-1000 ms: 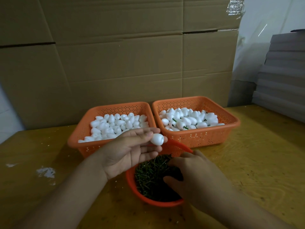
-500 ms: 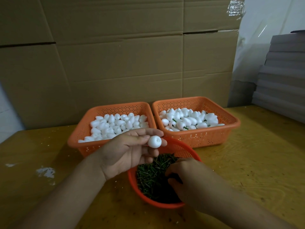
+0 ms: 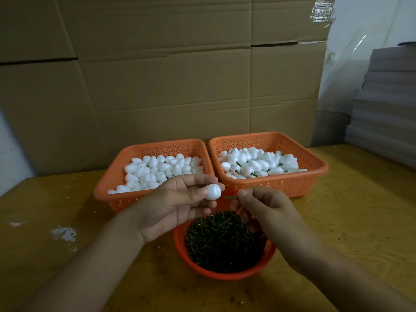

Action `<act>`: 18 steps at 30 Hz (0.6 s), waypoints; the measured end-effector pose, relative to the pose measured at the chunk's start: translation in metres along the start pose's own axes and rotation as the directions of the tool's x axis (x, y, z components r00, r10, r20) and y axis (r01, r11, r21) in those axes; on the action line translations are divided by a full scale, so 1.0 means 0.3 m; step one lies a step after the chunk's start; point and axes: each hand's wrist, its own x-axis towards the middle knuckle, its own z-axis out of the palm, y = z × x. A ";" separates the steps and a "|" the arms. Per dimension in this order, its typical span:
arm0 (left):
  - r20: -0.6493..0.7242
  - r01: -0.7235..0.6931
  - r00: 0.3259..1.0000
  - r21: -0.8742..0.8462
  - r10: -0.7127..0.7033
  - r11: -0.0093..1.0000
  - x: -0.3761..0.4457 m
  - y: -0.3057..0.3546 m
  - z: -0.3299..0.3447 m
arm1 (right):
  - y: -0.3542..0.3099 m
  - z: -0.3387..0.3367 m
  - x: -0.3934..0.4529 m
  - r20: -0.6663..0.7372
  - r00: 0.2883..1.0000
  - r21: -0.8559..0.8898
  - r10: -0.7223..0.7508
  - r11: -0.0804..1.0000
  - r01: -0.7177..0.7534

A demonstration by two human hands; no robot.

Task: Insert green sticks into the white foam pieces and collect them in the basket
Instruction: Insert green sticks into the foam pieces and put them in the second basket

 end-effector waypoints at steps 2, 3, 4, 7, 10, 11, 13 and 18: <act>-0.015 -0.009 1.000 -0.004 0.009 1.000 -0.001 0.003 -0.001 | -0.004 0.002 0.000 0.013 1.000 0.082 0.005 0.997 -0.006; -0.019 -0.011 1.000 -0.008 0.010 1.000 -0.002 0.004 -0.002 | -0.004 0.004 -0.001 0.011 1.000 0.094 0.004 0.996 -0.005; -0.020 -0.011 1.000 -0.011 0.011 1.000 -0.002 0.005 -0.002 | -0.004 0.005 -0.002 0.007 1.000 0.097 0.003 0.995 -0.003; -0.023 -0.013 1.000 0.005 0.013 1.000 -0.003 0.006 0.000 | -0.007 0.005 -0.005 -0.016 1.000 0.091 -0.007 0.996 0.008; -0.043 -0.028 0.999 0.031 0.029 0.999 -0.003 0.002 0.003 | -0.008 0.006 -0.007 -0.058 0.998 0.105 -0.038 0.993 0.044; -0.050 -0.034 0.998 0.041 0.036 0.999 -0.004 0.001 0.003 | -0.007 0.007 -0.006 -0.075 0.996 0.119 -0.052 0.991 0.061; -0.056 -0.045 0.997 0.068 0.049 0.997 -0.005 0.000 0.004 | -0.003 0.005 -0.001 -0.113 0.988 0.113 -0.103 0.987 0.115; -0.071 -0.079 0.994 0.134 0.089 0.988 -0.003 -0.005 0.003 | 0.009 0.000 0.010 -0.156 0.971 0.028 -0.181 0.982 0.187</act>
